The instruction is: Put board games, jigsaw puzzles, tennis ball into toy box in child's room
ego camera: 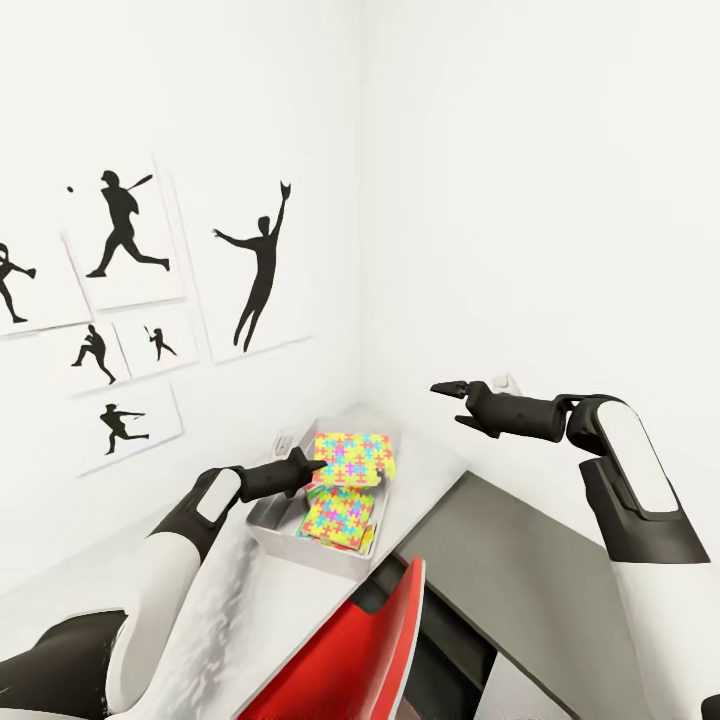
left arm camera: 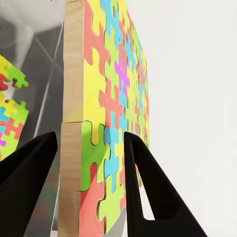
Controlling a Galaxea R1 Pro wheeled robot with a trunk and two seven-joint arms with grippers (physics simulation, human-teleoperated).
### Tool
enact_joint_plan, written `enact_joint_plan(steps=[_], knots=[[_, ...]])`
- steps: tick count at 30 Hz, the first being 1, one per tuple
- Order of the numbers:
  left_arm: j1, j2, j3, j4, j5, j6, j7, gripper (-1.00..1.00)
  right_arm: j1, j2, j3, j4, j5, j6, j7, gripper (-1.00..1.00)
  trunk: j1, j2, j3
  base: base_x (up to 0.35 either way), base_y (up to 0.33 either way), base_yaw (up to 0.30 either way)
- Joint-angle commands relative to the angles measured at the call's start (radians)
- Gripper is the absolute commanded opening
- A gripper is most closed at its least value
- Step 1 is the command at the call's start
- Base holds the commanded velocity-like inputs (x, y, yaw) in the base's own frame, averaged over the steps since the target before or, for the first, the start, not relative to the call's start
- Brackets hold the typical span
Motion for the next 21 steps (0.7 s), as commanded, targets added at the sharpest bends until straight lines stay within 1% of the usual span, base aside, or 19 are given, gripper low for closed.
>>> enact_joint_plan(steps=[1, 5, 10, 12, 21], knots=[[-0.001, 0.001, 0.008, 0.001, -0.003, 0.006, -0.001, -1.00, -0.001, -0.001, 0.001, 0.000, -0.009, 0.000, -0.010, 1.00, 0.001, -0.002, -0.003, 0.000, 0.000, 0.000], [-0.001, 0.006, 0.010, 0.002, -0.003, 0.006, 0.005, -1.00, -0.001, -0.001, 0.003, 0.000, -0.008, 0.000, -0.010, 1.00, 0.001, -0.002, -0.003, 0.000, 0.000, 0.000], [-0.001, 0.010, 0.012, 0.003, 0.002, 0.006, 0.072, -1.00, -0.001, -0.001, 0.003, 0.000, -0.008, 0.000, -0.010, 1.00, 0.001, -0.002, -0.003, 0.000, 0.000, 0.000], [-0.001, 0.011, 0.012, 0.003, 0.004, 0.006, 0.085, -1.00, -0.001, -0.001, 0.003, 0.000, -0.008, 0.000, -0.010, 1.00, 0.001, -0.002, -0.003, 0.000, 0.000, 0.000], [-0.001, 0.012, 0.012, 0.006, 0.002, 0.003, 0.094, -1.00, -0.001, -0.001, 0.003, -0.001, -0.009, 0.001, -0.010, 1.00, 0.001, -0.002, -0.003, 0.000, 0.000, 0.000]])
